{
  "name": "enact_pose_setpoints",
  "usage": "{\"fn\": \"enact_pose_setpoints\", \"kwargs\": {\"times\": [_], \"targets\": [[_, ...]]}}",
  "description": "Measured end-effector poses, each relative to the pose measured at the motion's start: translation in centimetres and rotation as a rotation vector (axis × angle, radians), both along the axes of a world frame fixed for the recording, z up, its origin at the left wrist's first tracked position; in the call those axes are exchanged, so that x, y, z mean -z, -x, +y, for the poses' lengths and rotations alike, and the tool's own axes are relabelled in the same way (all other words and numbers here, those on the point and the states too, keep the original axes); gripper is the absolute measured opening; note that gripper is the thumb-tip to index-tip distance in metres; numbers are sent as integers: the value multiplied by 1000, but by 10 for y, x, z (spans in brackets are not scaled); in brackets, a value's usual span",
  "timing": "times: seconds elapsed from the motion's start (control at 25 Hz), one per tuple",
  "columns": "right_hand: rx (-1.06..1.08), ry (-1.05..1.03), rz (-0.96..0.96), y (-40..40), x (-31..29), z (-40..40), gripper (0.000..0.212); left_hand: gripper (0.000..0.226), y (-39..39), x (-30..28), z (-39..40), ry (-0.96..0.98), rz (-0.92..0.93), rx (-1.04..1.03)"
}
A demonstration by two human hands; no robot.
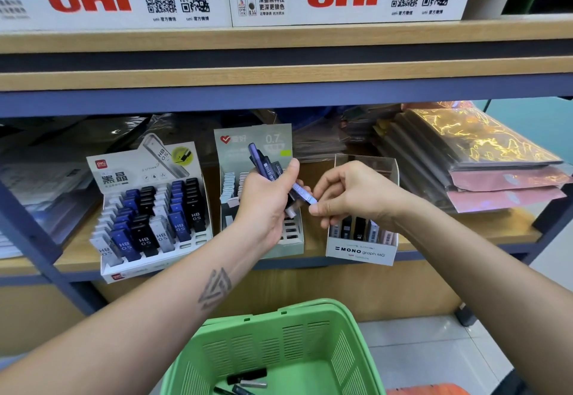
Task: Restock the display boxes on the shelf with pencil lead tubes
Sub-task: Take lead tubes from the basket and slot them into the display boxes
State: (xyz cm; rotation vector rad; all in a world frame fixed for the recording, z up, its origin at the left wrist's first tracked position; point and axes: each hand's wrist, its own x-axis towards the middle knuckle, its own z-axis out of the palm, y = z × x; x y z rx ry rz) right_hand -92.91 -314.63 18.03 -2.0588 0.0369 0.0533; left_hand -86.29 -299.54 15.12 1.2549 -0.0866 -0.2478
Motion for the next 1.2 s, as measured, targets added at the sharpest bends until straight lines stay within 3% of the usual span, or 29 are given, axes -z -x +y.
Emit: {"fn": "enact_pose_setpoints", "kwargs": {"times": [0.16,0.48,0.72,0.92,1.2], "targets": [[76,-71,-55,-4,1,-12,15,45,-3,4,1,-98,-21,9],[148,-295,-160,-8,2,-36,21,28,2,-1,4,154,156,229],[168,-130,-243,-6,3,-43,25,12,6,4,4,58,90,258],[88,-230,-240,-5,4,-48,31,47,5,9,1,-51,-60,175],[106,-327,-238,-3,3,-50,32,32,9,10,-4,-123,-143,121]]}}
